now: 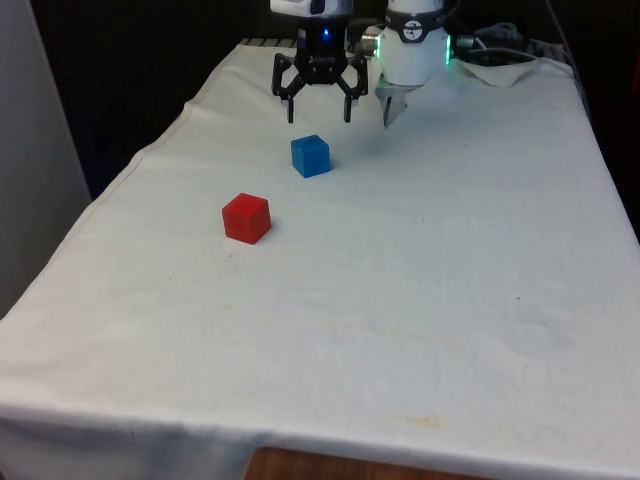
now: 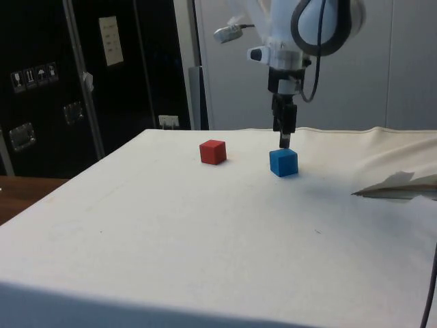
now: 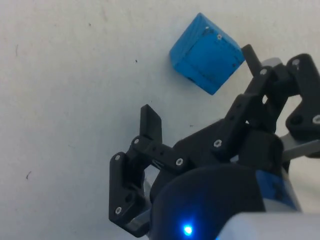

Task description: Stack the two cubes.

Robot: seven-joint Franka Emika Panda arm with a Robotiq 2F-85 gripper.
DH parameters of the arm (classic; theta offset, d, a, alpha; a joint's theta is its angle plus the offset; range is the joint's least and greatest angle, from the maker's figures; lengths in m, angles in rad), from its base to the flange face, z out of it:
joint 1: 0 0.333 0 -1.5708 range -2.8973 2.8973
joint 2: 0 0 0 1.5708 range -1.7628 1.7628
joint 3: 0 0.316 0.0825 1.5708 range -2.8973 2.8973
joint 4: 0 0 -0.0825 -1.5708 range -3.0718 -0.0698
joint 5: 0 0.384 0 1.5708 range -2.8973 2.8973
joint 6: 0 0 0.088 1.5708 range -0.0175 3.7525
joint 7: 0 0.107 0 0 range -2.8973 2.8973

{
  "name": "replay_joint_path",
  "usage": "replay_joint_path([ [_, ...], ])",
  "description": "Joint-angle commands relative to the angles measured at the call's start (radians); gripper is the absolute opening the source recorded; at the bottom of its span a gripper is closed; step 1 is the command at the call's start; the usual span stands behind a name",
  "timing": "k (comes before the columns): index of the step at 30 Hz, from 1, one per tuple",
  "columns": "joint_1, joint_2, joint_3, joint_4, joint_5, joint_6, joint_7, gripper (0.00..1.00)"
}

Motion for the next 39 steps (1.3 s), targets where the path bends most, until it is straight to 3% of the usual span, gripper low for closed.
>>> replay_joint_path([
  [1,0.009,-0.006,0.006,-0.014,0.028,0.019,-0.028,1.00],
  [2,0.000,0.005,0.000,-0.001,0.000,0.006,-0.007,1.00],
  [3,0.008,-0.001,0.006,-0.015,0.028,0.025,-0.034,1.00],
  [4,0.008,0.004,0.007,-0.015,0.027,0.031,-0.041,1.00],
  [10,0.005,0.042,0.015,-0.018,0.026,0.071,-0.086,1.00],
  [11,0.001,0.057,0.003,-0.004,0.000,0.061,-0.068,1.00],
  [12,0.004,0.047,0.016,-0.018,0.026,0.077,-0.092,1.00],
  [16,-0.001,0.070,0.021,-0.014,0.027,0.098,-0.122,1.00],
  [19,-0.004,0.080,0.017,-0.007,0.024,0.098,-0.130,1.00],
  [20,0.000,0.097,0.003,0.004,0.000,0.097,-0.111,1.00],
  [21,-0.005,0.082,0.014,-0.005,0.022,0.097,-0.129,1.00],
  [27,-0.008,0.092,0.016,0.012,0.036,0.081,-0.147,1.00],
  [28,-0.003,0.112,-0.008,0.025,0.000,0.088,-0.123,1.00],
  [29,-0.008,0.094,0.018,0.014,0.038,0.079,-0.150,1.00],
  [37,-0.013,0.117,0.043,0.033,0.046,0.074,-0.185,1.00],
  [38,-0.003,0.145,0.006,0.050,0.000,0.087,-0.156,1.00],
  [39,-0.014,0.119,0.045,0.035,0.046,0.073,-0.189,1.00],
])
